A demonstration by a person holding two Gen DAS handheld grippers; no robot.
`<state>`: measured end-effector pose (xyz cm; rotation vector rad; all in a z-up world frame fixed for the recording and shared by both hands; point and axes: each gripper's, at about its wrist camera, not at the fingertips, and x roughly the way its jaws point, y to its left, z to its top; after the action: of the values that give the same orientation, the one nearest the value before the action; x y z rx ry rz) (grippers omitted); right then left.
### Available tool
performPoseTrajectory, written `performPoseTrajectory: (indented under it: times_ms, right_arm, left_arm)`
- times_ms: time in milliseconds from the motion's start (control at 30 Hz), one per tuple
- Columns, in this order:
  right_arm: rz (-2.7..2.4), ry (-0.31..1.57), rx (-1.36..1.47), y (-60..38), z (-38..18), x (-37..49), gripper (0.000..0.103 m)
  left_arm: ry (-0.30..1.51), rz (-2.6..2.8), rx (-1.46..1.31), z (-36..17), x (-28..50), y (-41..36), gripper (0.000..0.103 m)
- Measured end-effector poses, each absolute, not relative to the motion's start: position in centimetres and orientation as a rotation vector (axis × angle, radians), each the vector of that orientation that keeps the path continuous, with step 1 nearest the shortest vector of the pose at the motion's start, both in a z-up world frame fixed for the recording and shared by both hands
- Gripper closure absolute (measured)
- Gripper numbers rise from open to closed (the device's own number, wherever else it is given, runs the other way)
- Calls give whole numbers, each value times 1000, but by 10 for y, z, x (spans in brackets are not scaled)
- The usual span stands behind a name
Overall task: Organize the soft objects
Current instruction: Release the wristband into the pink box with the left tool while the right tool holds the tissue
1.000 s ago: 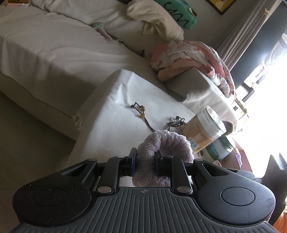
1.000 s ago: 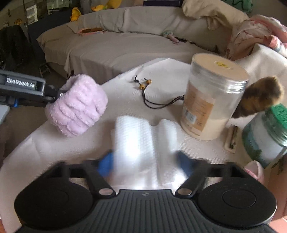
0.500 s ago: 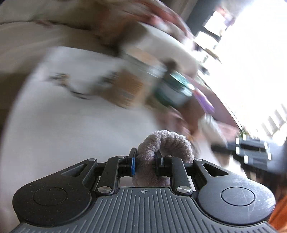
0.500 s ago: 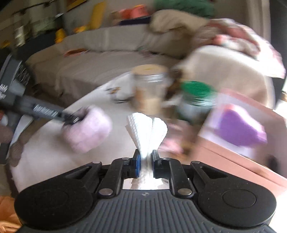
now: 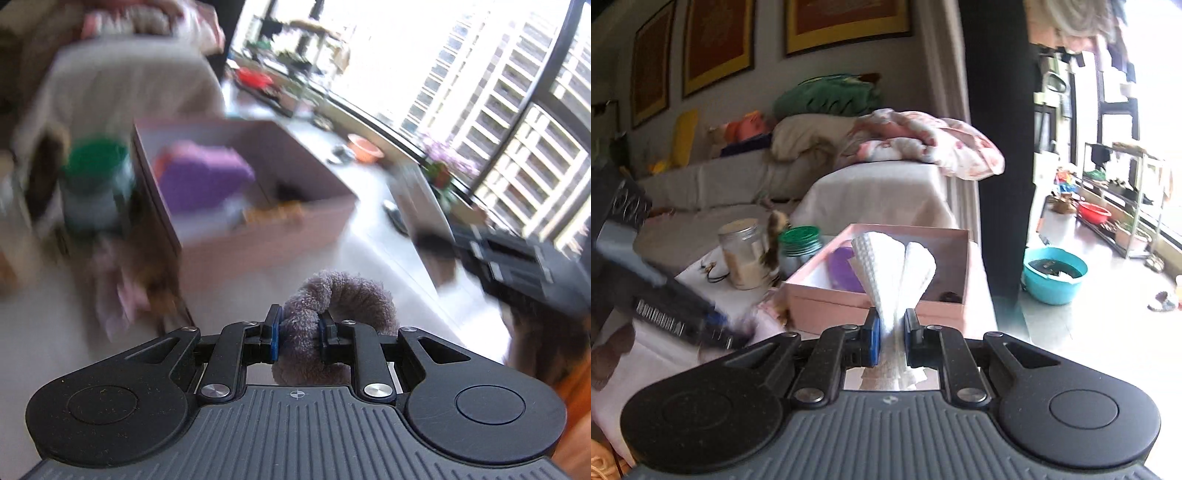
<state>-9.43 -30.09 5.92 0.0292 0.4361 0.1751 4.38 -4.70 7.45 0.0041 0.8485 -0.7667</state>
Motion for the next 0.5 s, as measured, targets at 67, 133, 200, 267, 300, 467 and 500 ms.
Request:
performPoseTrajectory:
  times_ms: [67, 133, 200, 267, 300, 467, 500]
  right_arm:
    - [165, 434, 39, -309, 54, -97, 90]
    - [163, 438, 54, -311, 51, -99, 91]
    - [164, 443, 69, -312, 47, -98, 91]
    - [162, 445, 70, -312, 44, -97, 91]
    - [162, 444, 66, -311, 43, -97, 90]
    - [128, 440, 28, -308, 47, -88, 90]
    - [124, 441, 27, -308, 49, -84, 90]
  left_arm:
    - [779, -710, -11, 87, 55, -51, 81]
    - [711, -674, -54, 98, 73, -56, 81]
    - [642, -657, -98, 107, 88, -63, 79]
    - [582, -651, -105, 113, 100, -70, 78]
    - [562, -639, -102, 115, 105, -75, 78]
    - [516, -596, -113, 123, 129, -87, 78]
    - [533, -604, -127, 121, 135, -86, 78]
